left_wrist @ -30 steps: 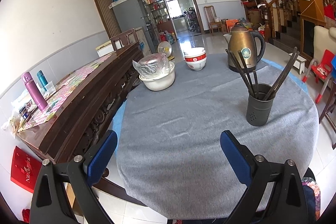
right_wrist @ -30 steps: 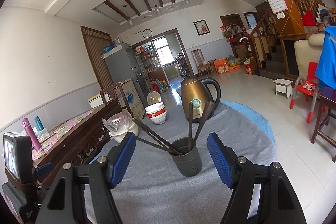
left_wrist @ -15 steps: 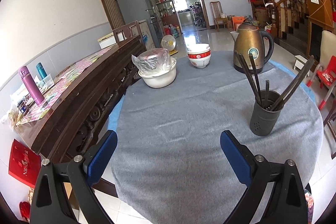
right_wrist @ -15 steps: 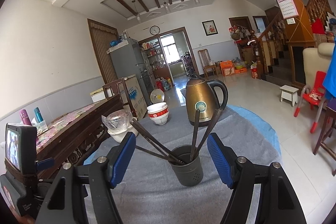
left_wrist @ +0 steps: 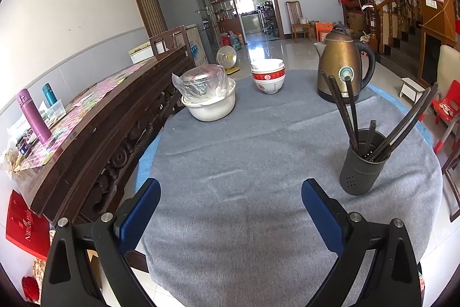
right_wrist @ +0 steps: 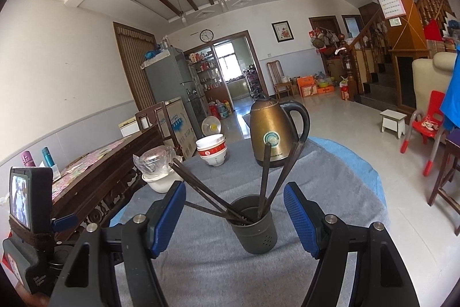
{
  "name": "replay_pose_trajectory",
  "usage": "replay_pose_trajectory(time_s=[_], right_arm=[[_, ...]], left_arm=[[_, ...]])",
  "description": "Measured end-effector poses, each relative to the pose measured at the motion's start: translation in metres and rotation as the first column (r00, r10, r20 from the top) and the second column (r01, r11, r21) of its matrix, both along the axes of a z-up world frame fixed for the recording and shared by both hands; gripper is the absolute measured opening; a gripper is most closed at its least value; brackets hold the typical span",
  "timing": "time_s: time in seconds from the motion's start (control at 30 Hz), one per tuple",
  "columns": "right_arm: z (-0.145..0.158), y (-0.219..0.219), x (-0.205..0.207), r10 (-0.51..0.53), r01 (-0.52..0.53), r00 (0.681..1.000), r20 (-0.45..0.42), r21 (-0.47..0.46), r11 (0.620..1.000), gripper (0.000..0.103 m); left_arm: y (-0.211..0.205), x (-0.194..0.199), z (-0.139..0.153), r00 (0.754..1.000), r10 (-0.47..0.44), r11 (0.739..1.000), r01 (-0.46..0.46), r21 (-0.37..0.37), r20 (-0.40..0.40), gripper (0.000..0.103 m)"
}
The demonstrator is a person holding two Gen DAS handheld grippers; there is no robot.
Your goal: Organize utensils
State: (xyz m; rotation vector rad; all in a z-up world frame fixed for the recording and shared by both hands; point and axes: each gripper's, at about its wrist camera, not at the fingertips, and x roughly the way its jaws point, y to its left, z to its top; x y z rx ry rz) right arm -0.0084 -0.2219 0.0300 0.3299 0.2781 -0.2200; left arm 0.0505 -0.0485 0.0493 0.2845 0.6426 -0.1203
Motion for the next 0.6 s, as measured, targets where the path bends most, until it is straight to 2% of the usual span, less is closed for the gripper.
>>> replay_pose_trajectory(time_s=[0.6], right_arm=[[0.005,0.02,0.013,-0.056,0.052,0.997,-0.053,-0.066,0.996,0.074]], left_arm=[[0.016,0.022,-0.006,1.0,-0.015,0.996,0.014,-0.092,-0.019,0.098]])
